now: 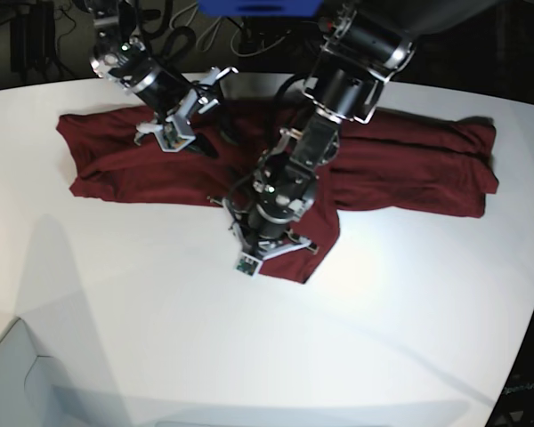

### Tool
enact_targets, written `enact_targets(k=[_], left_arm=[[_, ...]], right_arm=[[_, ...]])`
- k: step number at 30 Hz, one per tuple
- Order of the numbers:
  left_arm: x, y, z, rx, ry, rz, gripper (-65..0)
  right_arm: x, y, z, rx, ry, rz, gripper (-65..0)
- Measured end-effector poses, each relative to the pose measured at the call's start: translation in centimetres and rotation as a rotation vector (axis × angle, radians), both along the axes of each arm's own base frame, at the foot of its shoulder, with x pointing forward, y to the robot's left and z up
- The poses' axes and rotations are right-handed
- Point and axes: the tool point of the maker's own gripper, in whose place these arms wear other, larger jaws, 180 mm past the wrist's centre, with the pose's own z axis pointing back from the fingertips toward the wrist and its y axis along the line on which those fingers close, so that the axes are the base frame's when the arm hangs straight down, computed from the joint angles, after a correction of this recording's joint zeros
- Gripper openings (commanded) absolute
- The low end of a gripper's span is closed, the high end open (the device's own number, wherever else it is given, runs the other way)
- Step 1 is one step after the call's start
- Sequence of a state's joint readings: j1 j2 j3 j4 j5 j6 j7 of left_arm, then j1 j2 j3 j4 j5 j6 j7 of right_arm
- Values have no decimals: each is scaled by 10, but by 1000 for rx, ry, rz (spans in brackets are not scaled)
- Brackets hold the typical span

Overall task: Layout the t-shirt on the table in an organized manner, then fold the t-shirt properly
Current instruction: 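Grasp the sleeve cuff with the left gripper and pull it toward the shirt end, then lay the sleeve along the shirt with the left gripper and release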

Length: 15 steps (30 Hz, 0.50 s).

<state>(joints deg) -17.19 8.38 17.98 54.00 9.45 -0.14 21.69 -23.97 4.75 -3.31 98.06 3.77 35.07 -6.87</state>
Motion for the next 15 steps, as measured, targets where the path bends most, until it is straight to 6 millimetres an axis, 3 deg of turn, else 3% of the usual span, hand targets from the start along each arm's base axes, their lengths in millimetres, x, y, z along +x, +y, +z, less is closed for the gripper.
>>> enact_targets(k=[4, 9, 15], left_arm=[[8, 11, 12, -23, -22, 44, -649], [23, 10, 67, -98, -160, 68, -649], [15, 21, 97, -155, -231, 114, -649]], right_arm=[[0, 0, 0, 0, 0, 0, -380], [0, 0, 0, 0, 1, 0, -380], [1, 0, 0, 1, -1, 1, -380]])
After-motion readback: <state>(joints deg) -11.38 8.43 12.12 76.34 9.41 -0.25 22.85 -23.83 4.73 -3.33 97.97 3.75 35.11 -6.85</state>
